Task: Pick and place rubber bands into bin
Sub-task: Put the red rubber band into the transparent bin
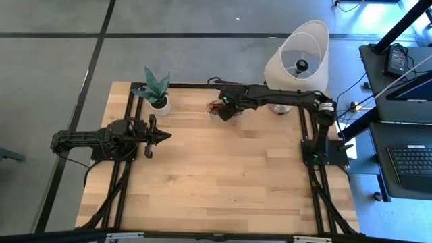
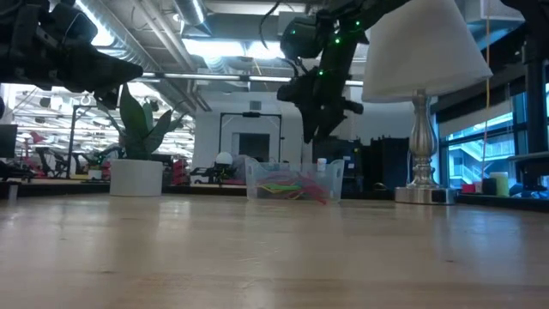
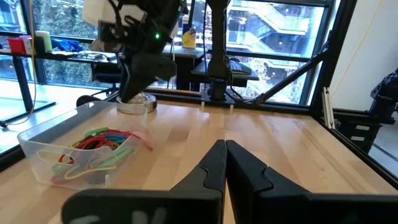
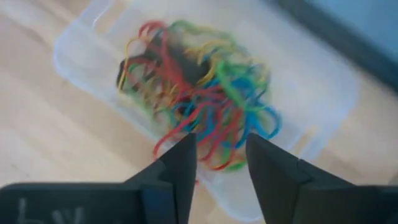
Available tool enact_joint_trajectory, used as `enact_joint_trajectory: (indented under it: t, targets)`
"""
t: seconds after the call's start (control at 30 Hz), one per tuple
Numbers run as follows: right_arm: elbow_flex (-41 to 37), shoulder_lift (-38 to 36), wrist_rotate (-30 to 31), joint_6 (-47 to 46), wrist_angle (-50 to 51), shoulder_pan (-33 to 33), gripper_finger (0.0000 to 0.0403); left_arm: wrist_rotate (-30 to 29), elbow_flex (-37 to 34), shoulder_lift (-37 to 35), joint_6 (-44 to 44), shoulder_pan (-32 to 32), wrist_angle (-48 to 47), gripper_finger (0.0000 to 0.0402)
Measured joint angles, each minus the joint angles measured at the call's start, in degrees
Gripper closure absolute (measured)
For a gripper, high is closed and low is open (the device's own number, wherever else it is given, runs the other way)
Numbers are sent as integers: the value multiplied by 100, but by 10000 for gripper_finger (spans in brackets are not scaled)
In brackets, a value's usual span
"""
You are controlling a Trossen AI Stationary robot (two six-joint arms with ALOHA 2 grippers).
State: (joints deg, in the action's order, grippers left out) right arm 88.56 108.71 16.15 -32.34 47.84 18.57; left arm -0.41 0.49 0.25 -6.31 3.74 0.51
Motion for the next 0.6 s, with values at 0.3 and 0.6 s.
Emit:
enact_joint_trajectory:
  t: [0.3,0.6]
  targets:
    - [3,-114,655,450,-36,2,238,0,0,0,0,1,0,396]
    - [5,-61,-185,569,-42,-271,238,-2,0,0,0,-1,0,396]
